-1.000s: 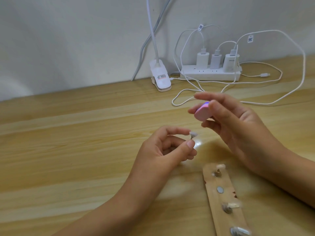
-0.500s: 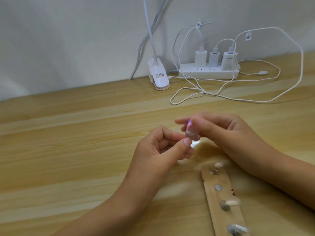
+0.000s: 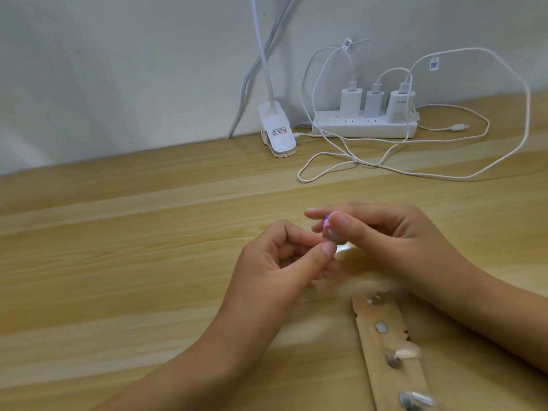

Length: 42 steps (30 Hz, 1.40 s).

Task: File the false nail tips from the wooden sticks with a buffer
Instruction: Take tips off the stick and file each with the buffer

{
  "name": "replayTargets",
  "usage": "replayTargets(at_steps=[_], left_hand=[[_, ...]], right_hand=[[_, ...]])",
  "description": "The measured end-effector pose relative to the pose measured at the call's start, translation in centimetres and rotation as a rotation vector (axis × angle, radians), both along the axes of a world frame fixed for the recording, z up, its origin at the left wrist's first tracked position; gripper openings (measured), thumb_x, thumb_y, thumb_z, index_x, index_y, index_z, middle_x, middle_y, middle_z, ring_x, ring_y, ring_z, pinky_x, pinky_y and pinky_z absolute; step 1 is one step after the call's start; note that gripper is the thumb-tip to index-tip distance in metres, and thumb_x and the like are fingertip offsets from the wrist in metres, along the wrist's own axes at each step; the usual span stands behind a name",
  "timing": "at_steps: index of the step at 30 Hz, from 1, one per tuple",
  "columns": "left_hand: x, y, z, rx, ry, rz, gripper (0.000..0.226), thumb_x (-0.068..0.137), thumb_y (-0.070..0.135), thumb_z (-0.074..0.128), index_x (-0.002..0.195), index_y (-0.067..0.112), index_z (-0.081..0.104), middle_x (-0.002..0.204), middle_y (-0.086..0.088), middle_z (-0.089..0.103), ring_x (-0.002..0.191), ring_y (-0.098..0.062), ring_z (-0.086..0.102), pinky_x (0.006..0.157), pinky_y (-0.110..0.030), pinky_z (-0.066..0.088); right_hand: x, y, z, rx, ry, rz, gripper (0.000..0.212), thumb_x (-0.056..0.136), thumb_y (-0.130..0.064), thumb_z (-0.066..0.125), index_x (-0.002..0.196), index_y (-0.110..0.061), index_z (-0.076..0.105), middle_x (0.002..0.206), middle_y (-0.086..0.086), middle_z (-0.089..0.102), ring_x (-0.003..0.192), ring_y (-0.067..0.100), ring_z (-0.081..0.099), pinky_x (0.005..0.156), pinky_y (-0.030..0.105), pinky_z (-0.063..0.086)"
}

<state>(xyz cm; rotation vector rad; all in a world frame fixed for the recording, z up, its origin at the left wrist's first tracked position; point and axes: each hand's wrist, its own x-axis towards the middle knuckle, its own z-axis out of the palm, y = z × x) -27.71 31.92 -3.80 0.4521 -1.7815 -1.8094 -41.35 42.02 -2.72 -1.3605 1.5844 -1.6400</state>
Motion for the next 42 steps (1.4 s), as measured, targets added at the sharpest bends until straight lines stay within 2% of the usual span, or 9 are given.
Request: replayTargets(at_steps=[4, 8, 12, 18, 26, 29, 33, 36, 42], left_hand=[[-0.01, -0.34, -0.01, 0.023, -0.003, 0.023, 0.017, 0.076, 0.024, 0.072, 0.083, 0.010, 0.066, 0.071, -0.006, 0.073, 0.066, -0.010, 0.068, 0.062, -0.015, 0.050], [0.02, -0.35, -0.04, 0.024, 0.005, 0.020, 0.010, 0.076, 0.026, 0.072, 0.078, 0.017, 0.069, 0.073, -0.006, 0.074, 0.068, -0.011, 0.070, 0.064, -0.014, 0.050], [0.05, -0.40, -0.04, 0.023, 0.009, 0.012, 0.009, 0.078, 0.029, 0.074, 0.082, 0.022, 0.070, 0.076, -0.006, 0.074, 0.073, -0.012, 0.071, 0.066, -0.015, 0.051], [-0.07, -0.40, 0.07, 0.036, 0.010, 0.013, 0.015, 0.075, 0.028, 0.070, 0.086, 0.018, 0.074, 0.073, -0.004, 0.073, 0.071, -0.009, 0.070, 0.066, -0.014, 0.051], [-0.14, -0.31, 0.07, 0.027, 0.030, 0.017, 0.017, 0.075, 0.026, 0.068, 0.081, 0.011, 0.069, 0.069, -0.004, 0.070, 0.066, -0.009, 0.067, 0.063, -0.014, 0.049], [-0.14, -0.22, 0.07, 0.014, 0.012, 0.015, 0.014, 0.074, 0.028, 0.067, 0.080, 0.016, 0.069, 0.069, -0.004, 0.071, 0.068, -0.009, 0.067, 0.064, -0.014, 0.049], [-0.18, -0.11, 0.20, 0.051, 0.015, 0.014, 0.010, 0.075, 0.027, 0.067, 0.076, 0.017, 0.068, 0.068, -0.006, 0.071, 0.065, -0.010, 0.067, 0.062, -0.014, 0.049], [-0.13, -0.06, 0.17, 0.029, 0.011, -0.001, 0.009, 0.077, 0.027, 0.067, 0.077, 0.018, 0.069, 0.068, -0.005, 0.071, 0.067, -0.008, 0.067, 0.063, -0.014, 0.049], [-0.17, -0.14, 0.07, 0.044, 0.028, 0.017, 0.009, 0.077, 0.023, 0.067, 0.080, 0.014, 0.068, 0.070, -0.007, 0.072, 0.067, -0.011, 0.068, 0.064, -0.015, 0.050]], right_hand=[[0.17, 0.21, -0.03, -0.092, 0.155, -0.050, 0.021, 0.093, -0.030, 0.064, 0.111, -0.024, 0.073, 0.106, -0.006, 0.069, 0.106, 0.010, 0.064, 0.089, 0.015, 0.045], [-0.14, -0.12, 0.03, -0.024, -0.008, -0.017, 0.013, 0.084, -0.034, 0.065, 0.086, -0.038, 0.077, 0.107, -0.006, 0.074, 0.105, 0.005, 0.066, 0.090, 0.017, 0.048], [-0.11, 0.00, 0.02, -0.082, -0.001, -0.015, 0.024, 0.085, -0.035, 0.061, 0.100, -0.024, 0.076, 0.111, -0.003, 0.073, 0.110, 0.009, 0.066, 0.091, 0.015, 0.046], [-0.15, 0.20, -0.06, -0.068, 0.069, -0.011, 0.032, 0.086, -0.035, 0.057, 0.111, -0.023, 0.073, 0.110, -0.009, 0.068, 0.113, 0.006, 0.061, 0.091, 0.011, 0.043], [-0.19, 0.13, -0.26, -0.067, 0.171, -0.050, 0.027, 0.088, -0.031, 0.060, 0.110, -0.024, 0.073, 0.107, -0.011, 0.069, 0.109, 0.008, 0.063, 0.090, 0.013, 0.043], [-0.45, 0.05, -0.28, -0.002, 0.105, -0.026, 0.024, 0.089, -0.036, 0.064, 0.108, -0.026, 0.075, 0.105, -0.015, 0.069, 0.109, 0.004, 0.062, 0.089, 0.012, 0.041], [-0.22, 0.09, -0.26, -0.074, 0.236, -0.044, 0.024, 0.091, -0.033, 0.065, 0.113, -0.025, 0.072, 0.106, -0.011, 0.065, 0.110, 0.011, 0.062, 0.091, 0.013, 0.042], [-0.41, 0.00, -0.29, -0.022, 0.140, -0.033, 0.024, 0.088, -0.037, 0.066, 0.109, -0.028, 0.074, 0.105, -0.011, 0.067, 0.110, 0.007, 0.062, 0.090, 0.013, 0.041], [-0.31, 0.06, -0.29, -0.045, 0.218, -0.037, 0.025, 0.091, -0.030, 0.064, 0.113, -0.025, 0.072, 0.106, -0.012, 0.066, 0.111, 0.008, 0.061, 0.092, 0.015, 0.042]])
